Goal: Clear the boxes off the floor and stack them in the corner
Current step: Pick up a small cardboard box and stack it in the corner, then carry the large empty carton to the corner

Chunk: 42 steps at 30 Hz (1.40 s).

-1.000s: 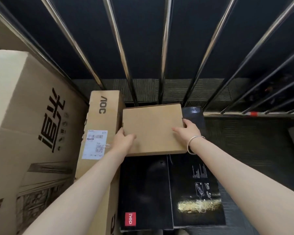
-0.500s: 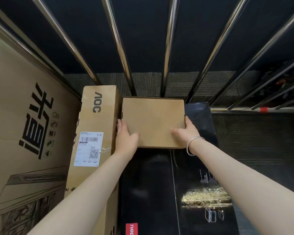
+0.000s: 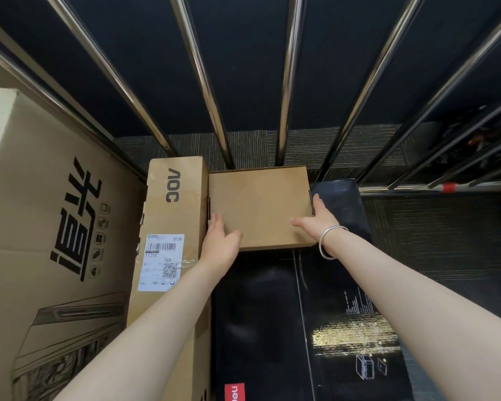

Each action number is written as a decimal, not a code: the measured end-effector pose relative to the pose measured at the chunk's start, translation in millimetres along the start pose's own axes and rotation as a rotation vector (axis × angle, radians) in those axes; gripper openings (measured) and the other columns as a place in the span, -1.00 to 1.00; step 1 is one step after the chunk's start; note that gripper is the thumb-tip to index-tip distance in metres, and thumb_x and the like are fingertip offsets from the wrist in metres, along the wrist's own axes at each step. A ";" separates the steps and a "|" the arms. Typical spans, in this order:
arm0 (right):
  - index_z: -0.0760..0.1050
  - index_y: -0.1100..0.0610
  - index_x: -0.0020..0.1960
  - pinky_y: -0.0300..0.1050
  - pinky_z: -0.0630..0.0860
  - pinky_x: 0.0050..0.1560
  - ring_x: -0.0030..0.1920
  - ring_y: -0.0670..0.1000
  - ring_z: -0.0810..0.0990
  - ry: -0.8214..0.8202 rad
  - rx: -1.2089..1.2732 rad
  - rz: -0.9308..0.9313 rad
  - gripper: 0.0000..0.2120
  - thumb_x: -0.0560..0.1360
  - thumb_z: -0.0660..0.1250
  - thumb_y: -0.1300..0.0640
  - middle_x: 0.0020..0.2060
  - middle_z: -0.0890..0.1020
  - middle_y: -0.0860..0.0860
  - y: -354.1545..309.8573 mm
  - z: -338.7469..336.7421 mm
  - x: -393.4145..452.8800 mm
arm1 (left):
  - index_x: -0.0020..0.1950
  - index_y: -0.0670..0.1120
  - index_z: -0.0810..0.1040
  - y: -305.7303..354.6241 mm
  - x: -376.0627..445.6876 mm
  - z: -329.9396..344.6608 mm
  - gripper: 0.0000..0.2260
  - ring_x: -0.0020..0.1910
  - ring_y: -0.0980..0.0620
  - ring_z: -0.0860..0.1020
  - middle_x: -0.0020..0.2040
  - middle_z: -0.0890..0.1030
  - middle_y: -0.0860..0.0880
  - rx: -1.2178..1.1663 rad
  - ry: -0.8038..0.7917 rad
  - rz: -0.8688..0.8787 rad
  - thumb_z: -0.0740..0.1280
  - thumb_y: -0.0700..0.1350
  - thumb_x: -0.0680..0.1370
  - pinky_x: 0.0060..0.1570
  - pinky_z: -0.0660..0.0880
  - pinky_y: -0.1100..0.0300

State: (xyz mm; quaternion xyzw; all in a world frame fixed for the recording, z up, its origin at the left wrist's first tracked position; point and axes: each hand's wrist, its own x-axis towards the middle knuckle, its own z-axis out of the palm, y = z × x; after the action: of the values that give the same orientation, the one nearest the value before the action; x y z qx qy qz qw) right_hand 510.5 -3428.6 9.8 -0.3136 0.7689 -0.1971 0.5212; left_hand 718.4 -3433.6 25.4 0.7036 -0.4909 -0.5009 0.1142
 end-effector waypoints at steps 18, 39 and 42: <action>0.11 0.09 0.55 -0.01 0.19 0.44 0.48 0.05 0.24 0.102 0.190 -0.021 -0.29 0.51 0.36 0.00 0.51 0.24 0.03 -54.9 -85.1 -210.8 | 0.59 0.01 0.06 142.4 -166.4 -43.7 -0.38 0.54 -0.08 0.13 0.58 0.14 -0.02 -0.111 -0.130 -0.016 0.26 0.06 0.61 0.49 0.13 -0.08; 0.21 0.12 0.52 -0.09 0.22 0.40 0.46 0.02 0.28 0.651 0.628 0.081 -0.44 0.58 0.27 0.03 0.47 0.31 -0.02 43.6 -180.5 -606.5 | 0.48 -0.12 0.35 253.7 -467.4 25.0 -0.39 0.38 -0.08 0.41 0.43 0.42 -0.06 0.116 -0.590 0.375 0.35 0.13 0.51 0.36 0.32 0.07; 0.22 0.13 0.51 -0.12 0.20 0.39 0.46 0.01 0.28 0.770 0.701 0.102 -0.43 0.57 0.28 0.02 0.47 0.31 -0.02 83.7 -169.6 -678.3 | 0.39 -0.03 0.47 224.6 -504.9 61.4 -0.18 0.27 -0.12 0.52 0.34 0.53 -0.05 0.131 -0.695 0.350 0.41 0.33 0.21 0.30 0.42 -0.08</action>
State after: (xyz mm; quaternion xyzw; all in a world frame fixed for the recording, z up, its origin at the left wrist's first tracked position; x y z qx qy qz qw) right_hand 506.9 -2905.5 481.1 0.0126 0.8069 -0.5181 0.2834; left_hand 530.6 -3117.2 442.3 0.4036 -0.6435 -0.6501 -0.0202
